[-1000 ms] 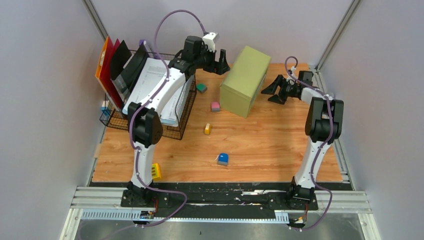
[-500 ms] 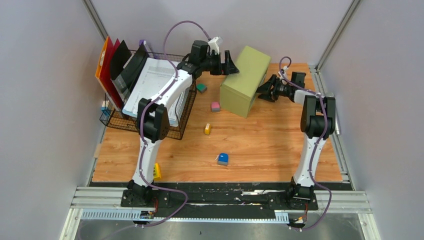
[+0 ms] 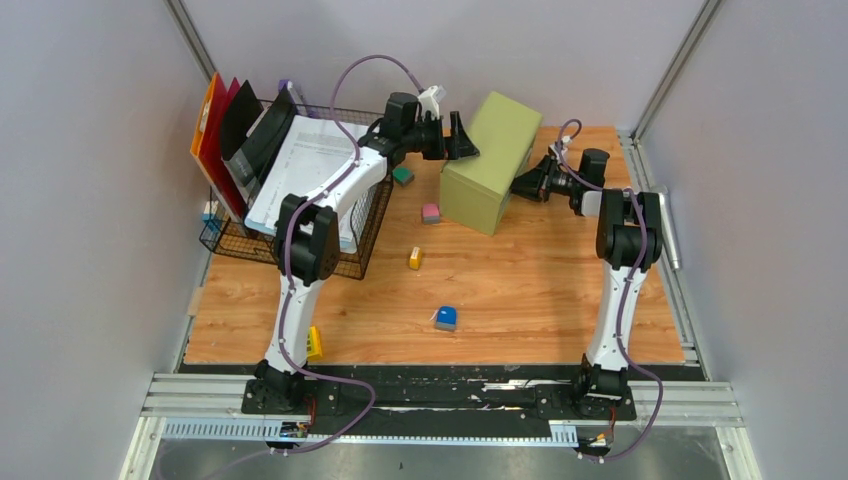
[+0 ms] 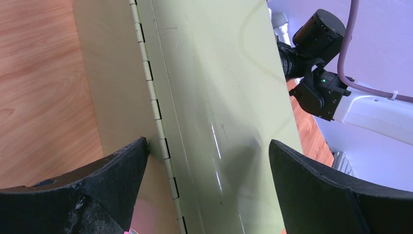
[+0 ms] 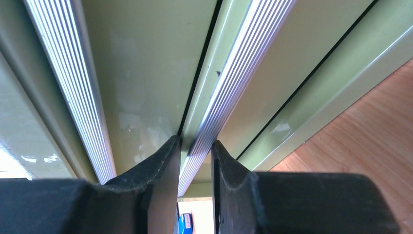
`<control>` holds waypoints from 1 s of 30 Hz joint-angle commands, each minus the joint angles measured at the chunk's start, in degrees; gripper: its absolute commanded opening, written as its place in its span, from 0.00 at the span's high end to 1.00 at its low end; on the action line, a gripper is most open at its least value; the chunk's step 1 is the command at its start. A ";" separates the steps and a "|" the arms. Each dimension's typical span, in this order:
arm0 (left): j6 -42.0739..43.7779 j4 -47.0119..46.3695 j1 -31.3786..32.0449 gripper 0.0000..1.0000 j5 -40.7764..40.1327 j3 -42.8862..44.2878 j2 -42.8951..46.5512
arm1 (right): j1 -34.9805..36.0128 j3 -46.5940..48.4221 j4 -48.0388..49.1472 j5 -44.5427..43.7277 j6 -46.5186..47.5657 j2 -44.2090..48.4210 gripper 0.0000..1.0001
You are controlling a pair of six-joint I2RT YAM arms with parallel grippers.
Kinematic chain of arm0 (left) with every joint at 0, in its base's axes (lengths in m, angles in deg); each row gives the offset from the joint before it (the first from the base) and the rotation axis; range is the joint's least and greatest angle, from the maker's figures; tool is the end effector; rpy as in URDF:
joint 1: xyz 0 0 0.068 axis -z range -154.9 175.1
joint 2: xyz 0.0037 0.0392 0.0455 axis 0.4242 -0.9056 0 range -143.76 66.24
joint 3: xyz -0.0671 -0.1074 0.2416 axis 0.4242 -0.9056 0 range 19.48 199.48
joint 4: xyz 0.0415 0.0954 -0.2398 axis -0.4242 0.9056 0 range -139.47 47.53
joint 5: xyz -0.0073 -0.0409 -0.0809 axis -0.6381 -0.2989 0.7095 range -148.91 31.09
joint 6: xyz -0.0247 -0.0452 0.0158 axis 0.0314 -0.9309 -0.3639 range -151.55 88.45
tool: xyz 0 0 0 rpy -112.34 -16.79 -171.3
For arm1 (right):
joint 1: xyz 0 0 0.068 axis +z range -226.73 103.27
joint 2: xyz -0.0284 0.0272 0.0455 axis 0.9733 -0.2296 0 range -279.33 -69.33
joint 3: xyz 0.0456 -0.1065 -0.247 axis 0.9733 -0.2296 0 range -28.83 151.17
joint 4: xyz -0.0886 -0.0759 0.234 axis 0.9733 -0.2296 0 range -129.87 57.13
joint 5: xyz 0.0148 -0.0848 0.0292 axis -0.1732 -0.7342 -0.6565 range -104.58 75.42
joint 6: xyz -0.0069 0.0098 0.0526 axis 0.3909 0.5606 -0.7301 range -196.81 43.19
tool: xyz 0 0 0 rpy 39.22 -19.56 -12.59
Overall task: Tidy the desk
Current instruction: Open the drawer in the storage box.
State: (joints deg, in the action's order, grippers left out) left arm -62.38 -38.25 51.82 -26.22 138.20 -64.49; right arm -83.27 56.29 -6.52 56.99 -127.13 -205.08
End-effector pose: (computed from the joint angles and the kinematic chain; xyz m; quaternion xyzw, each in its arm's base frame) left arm 0.4735 -0.2599 0.2802 0.1260 0.8063 -0.4601 0.3497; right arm 0.4892 -0.0221 0.1113 0.0455 0.7503 0.6199 0.2253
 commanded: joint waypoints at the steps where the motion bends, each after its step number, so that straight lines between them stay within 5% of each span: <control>1: -0.13 -0.78 1.12 0.00 3.50 -0.73 -0.31 | 0.04 -0.32 8.35 4.72 -0.89 0.16 0.95; 19: 8.60 10.72 0.79 0.00 -4.69 5.75 1.60 | -12.00 -12.15 -20.51 -1.67 25.29 18.24 0.98; 24: 10.14 13.21 0.79 0.00 -5.30 9.34 1.15 | -12.25 -13.01 -28.62 -4.93 31.83 21.48 0.35; 26: 11.31 14.54 0.78 0.00 -5.87 11.10 1.23 | -12.24 -12.56 -31.93 -7.22 34.64 23.25 0.24; 30: 14.87 16.66 0.79 0.00 -7.48 12.77 2.95 | -12.21 -12.57 -36.23 -14.79 40.55 29.03 0.19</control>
State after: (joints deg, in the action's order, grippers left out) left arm -52.41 -24.02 52.61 -31.60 147.68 -64.49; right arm -95.73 43.13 -37.95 48.64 -95.83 -183.66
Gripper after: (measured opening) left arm 1.000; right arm 0.801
